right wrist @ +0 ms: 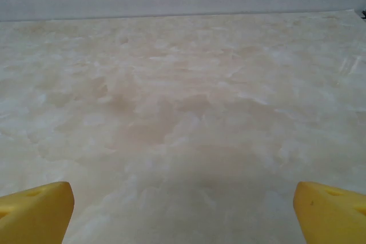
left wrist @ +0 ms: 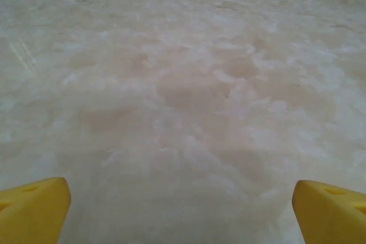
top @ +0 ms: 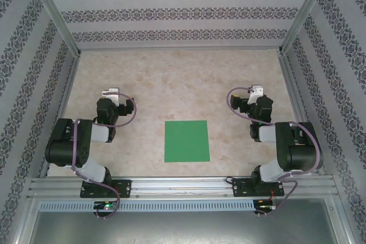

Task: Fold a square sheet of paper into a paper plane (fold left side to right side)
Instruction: Move the square sheet of paper to the center of the table.

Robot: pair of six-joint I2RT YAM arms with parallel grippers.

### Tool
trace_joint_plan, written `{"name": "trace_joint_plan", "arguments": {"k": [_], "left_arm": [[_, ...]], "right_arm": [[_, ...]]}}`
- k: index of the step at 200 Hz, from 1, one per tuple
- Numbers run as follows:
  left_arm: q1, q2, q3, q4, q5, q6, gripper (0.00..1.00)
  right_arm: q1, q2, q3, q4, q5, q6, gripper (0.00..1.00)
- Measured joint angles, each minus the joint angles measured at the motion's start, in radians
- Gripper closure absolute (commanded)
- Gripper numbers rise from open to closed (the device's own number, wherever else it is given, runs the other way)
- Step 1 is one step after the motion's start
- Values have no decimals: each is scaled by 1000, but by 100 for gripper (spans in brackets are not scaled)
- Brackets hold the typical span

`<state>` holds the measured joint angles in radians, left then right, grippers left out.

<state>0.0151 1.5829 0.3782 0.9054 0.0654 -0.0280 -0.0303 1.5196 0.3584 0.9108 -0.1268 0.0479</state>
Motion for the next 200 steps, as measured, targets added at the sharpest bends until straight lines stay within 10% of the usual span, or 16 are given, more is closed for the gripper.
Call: {"name": "trace_joint_plan", "arguments": {"k": [200], "left_arm": [[0, -55, 0, -34, -27, 0, 1]], "right_arm": [[-8, -30, -2, 2, 40, 13, 2]]}}
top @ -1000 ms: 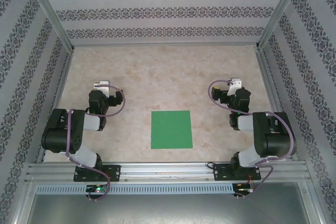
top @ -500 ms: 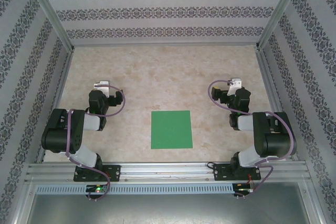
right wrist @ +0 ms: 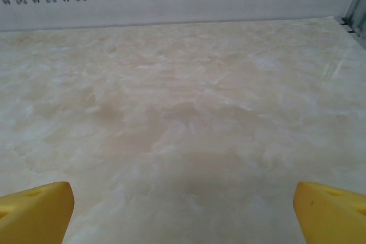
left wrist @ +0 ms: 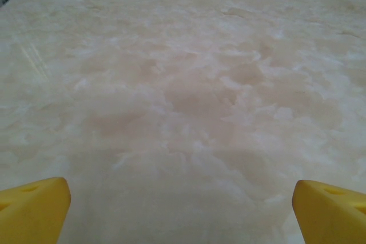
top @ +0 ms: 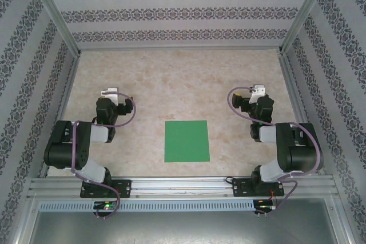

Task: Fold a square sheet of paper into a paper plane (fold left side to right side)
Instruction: Move the square sheet of paper to the center of the table.

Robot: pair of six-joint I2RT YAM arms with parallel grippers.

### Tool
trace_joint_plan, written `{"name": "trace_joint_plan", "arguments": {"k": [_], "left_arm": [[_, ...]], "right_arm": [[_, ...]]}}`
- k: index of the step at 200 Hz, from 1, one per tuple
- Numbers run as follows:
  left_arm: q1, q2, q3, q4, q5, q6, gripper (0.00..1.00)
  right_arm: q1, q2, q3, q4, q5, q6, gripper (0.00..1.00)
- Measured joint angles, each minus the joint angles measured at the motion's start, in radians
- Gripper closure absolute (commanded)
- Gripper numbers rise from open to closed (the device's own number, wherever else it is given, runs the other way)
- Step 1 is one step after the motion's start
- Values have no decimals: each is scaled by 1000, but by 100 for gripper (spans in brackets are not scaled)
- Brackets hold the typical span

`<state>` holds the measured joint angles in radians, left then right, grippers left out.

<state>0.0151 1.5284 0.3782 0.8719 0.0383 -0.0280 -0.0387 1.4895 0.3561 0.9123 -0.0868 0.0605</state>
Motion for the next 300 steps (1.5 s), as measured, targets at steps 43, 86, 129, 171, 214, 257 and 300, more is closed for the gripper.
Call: {"name": "trace_joint_plan", "arguments": {"k": [43, 86, 129, 171, 214, 257, 300], "left_arm": [[0, -94, 18, -48, -14, 0, 1], [-7, -319, 84, -335, -20, -111, 1], [-13, -362, 341, -635, 161, -366, 1], [-138, -347, 355, -864, 314, -503, 1], [-405, -234, 369, -938, 408, -580, 19], [-563, -40, 391, -914, 486, -661, 35], [-637, 118, 414, -871, 535, -715, 56]], "right_arm": [[-18, -185, -10, -66, 16, 16, 2], [-18, -461, 9, -380, 13, 134, 2], [-19, -696, 149, -790, -114, 311, 2], [-19, -758, 172, -1083, -274, 431, 7], [-7, -694, 172, -1181, -353, 495, 9], [57, -632, 171, -1194, -348, 509, 11], [76, -602, 171, -1212, -321, 509, 11]]}}
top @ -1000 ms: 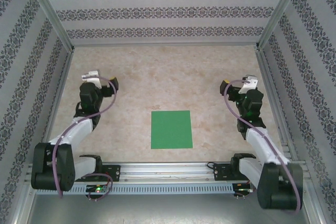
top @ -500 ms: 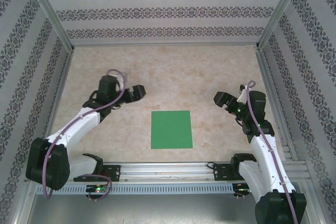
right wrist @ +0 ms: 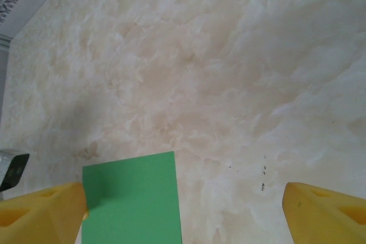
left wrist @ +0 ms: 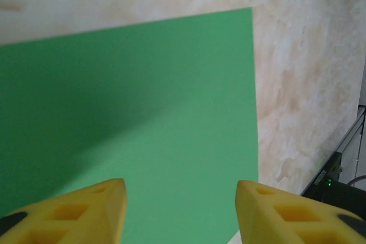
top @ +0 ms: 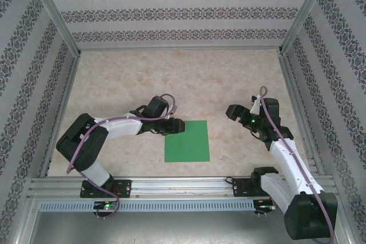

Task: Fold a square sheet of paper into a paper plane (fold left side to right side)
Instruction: Move the square sheet of paper to the center of the table.

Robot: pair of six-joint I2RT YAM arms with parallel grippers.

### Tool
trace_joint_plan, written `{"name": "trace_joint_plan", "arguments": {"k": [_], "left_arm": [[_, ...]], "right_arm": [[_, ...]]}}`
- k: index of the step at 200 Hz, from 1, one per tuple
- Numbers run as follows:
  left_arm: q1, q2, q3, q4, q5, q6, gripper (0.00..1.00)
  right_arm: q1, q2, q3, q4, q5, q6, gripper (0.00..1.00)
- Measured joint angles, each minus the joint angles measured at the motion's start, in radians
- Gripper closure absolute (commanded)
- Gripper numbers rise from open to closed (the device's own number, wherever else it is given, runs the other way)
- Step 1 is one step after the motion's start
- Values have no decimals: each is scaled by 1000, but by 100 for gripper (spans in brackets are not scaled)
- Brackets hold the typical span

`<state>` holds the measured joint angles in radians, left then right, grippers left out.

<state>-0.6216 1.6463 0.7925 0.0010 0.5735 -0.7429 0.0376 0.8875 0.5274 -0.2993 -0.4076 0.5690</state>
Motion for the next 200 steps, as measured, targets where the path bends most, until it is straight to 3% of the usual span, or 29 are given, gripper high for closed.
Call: {"name": "trace_joint_plan", "arguments": {"k": [67, 116, 155, 200], "left_arm": [[10, 126, 78, -1, -8, 19, 67], [94, 240, 240, -76, 3, 125, 69], [127, 274, 331, -144, 4, 196, 69], [127, 212, 330, -173, 18, 227, 68]], "right_arm": [[20, 14, 2, -32, 52, -21, 17], [60, 60, 29, -51, 79, -26, 20], [157, 138, 74, -48, 141, -25, 17], [349, 352, 209, -46, 264, -33, 12]]}}
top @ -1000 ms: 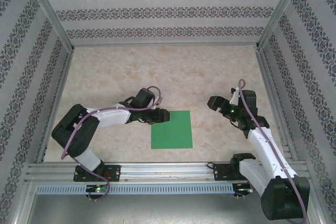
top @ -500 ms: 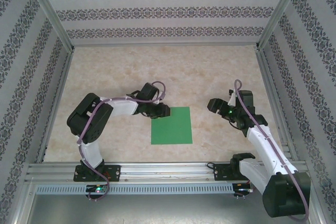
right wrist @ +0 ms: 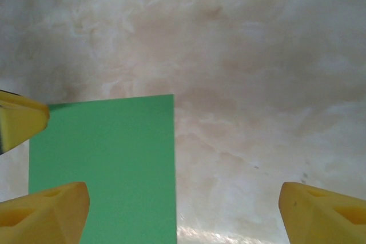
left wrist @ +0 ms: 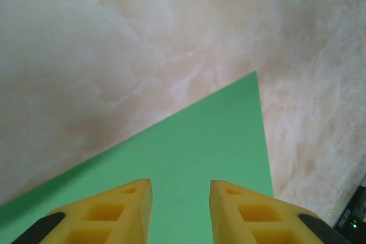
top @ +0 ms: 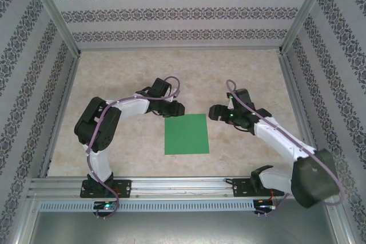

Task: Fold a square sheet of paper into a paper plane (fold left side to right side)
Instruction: Move the square sheet of paper to the center of the table, then pick up the square sheet of paper from the center of the table.

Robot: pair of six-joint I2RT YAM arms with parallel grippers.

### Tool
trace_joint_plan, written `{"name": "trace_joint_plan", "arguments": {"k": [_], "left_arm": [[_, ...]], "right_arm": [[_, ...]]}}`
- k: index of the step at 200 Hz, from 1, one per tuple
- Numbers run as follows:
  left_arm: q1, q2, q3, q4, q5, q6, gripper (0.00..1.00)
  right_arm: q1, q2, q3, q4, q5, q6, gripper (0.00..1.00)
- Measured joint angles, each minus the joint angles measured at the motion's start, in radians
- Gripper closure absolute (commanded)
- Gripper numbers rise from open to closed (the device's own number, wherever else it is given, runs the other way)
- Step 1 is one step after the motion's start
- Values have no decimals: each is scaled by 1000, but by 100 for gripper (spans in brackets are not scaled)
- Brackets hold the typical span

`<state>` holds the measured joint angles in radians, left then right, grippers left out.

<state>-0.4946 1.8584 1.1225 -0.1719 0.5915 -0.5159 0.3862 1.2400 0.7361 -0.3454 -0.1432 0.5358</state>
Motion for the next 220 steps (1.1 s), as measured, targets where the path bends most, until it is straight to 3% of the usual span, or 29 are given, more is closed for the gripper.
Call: {"name": "trace_joint_plan", "arguments": {"k": [51, 98, 220], "left_arm": [[0, -210, -196, 4, 8, -38, 70], [-1, -238, -383, 30, 43, -129, 78], [-28, -192, -397, 64, 67, -194, 90]], "right_arm": [[142, 258, 151, 18, 82, -19, 10], [202, 439, 238, 21, 103, -34, 9], [240, 534, 285, 20, 101, -37, 11]]}}
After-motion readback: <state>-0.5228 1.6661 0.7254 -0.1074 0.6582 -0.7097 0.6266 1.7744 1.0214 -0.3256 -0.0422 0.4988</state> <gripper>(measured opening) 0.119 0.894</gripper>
